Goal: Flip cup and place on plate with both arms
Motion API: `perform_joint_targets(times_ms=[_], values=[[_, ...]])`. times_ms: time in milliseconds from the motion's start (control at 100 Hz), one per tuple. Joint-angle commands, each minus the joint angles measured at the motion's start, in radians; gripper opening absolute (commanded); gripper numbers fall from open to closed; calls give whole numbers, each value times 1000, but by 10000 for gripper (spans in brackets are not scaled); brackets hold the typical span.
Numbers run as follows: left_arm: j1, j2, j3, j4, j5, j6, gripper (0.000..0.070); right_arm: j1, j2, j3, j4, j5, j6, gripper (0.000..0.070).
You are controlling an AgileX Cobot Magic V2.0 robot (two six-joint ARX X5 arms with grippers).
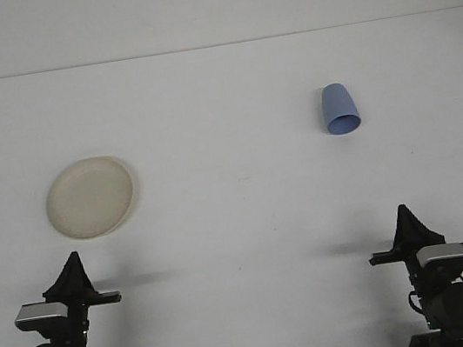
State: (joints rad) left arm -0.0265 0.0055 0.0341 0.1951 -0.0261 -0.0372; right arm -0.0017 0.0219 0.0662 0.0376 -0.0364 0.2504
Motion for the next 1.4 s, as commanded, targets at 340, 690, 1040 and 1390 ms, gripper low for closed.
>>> perform_joint_targets(times_ms=[340,690,1040,1390], values=[[1,0,-20,15,-4,2,12,0,451,441,-44,37,-110,344],[1,0,-20,15,-4,2,12,0,882,536,145,25,-218,608],[1,0,-20,15,-4,2,12,-7,1376,537,559,26,-318,608],[1,0,-20,15,-4,2,12,-39,1733,713,723,26,-363,607]])
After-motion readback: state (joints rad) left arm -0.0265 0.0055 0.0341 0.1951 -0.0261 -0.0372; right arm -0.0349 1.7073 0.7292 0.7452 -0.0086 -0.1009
